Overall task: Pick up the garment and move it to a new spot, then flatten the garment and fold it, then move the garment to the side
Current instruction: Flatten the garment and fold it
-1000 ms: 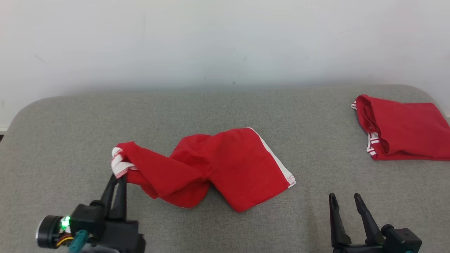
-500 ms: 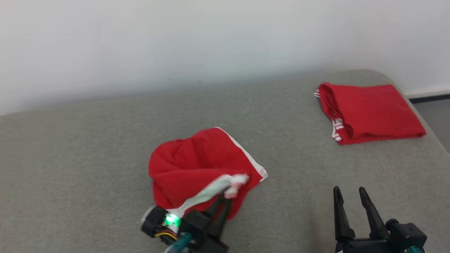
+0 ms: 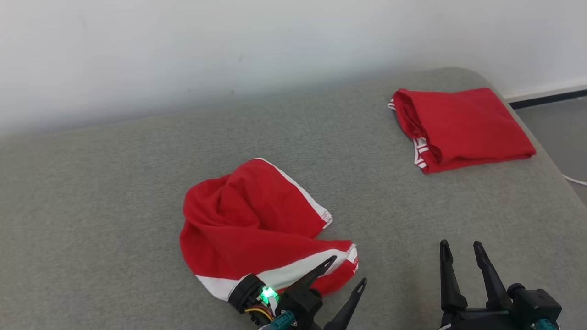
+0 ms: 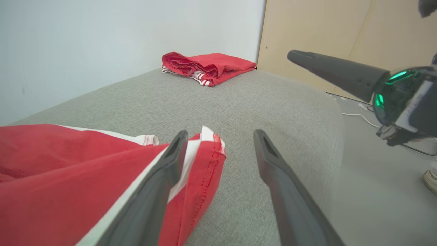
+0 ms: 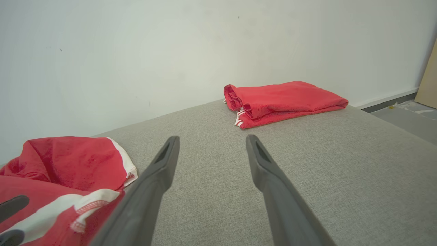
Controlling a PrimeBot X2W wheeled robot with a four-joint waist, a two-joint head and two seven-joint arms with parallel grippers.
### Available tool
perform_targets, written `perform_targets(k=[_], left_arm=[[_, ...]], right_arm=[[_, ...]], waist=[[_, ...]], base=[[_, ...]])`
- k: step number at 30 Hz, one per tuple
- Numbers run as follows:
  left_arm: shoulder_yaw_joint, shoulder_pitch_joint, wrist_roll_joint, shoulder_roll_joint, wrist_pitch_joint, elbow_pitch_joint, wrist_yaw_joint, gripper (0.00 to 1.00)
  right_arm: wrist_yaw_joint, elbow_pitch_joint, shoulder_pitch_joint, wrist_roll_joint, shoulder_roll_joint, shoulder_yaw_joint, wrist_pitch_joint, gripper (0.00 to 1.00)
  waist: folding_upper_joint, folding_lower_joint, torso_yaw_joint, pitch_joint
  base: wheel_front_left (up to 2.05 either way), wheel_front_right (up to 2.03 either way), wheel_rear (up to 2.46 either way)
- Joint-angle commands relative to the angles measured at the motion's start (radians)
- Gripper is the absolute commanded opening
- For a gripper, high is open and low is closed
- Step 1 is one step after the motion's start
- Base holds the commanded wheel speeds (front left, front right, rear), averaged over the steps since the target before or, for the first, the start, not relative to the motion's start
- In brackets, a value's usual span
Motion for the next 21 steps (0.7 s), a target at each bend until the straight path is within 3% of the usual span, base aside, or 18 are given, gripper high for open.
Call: perform_targets(k=[1, 7, 14, 21], left_arm=[[-0.012, -0.013, -0.016, -0.001, -0.007, -0.023, 0.015, 1.0], [0.015, 0.003, -0.034, 0.006, -0.01, -0.091, 0.073, 1.0], [0.181, 0.096, -0.043, 0.089, -0.01, -0.18, 0.169, 1.0], [0.292, 0.161, -0.066, 0.149, -0.01, -0.151, 0.173, 1.0]], right_arm=[[-0.003, 0.0, 0.011, 0.002, 0.002, -0.001, -0.005, 1.0], [-0.003, 0.005, 0.028, 0.012, 0.002, 0.001, -0.005, 1.0], [-0.003, 0.002, 0.038, 0.013, 0.002, 0.002, -0.005, 1.0], [-0.003, 0.003, 0.024, 0.007, 0.002, 0.017, -0.002, 1.0]], waist=[[0.0, -0.0001, 0.035, -0.025], [0.0, -0.0001, 0.098, -0.056], [0.0, -0.0001, 0.142, -0.065], [0.0, -0.0001, 0.133, -0.052]], base=[[0.0, 0.0, 0.0], [0.0, 0.0, 0.0], [0.0, 0.0, 0.0], [0.0, 0.0, 0.0]])
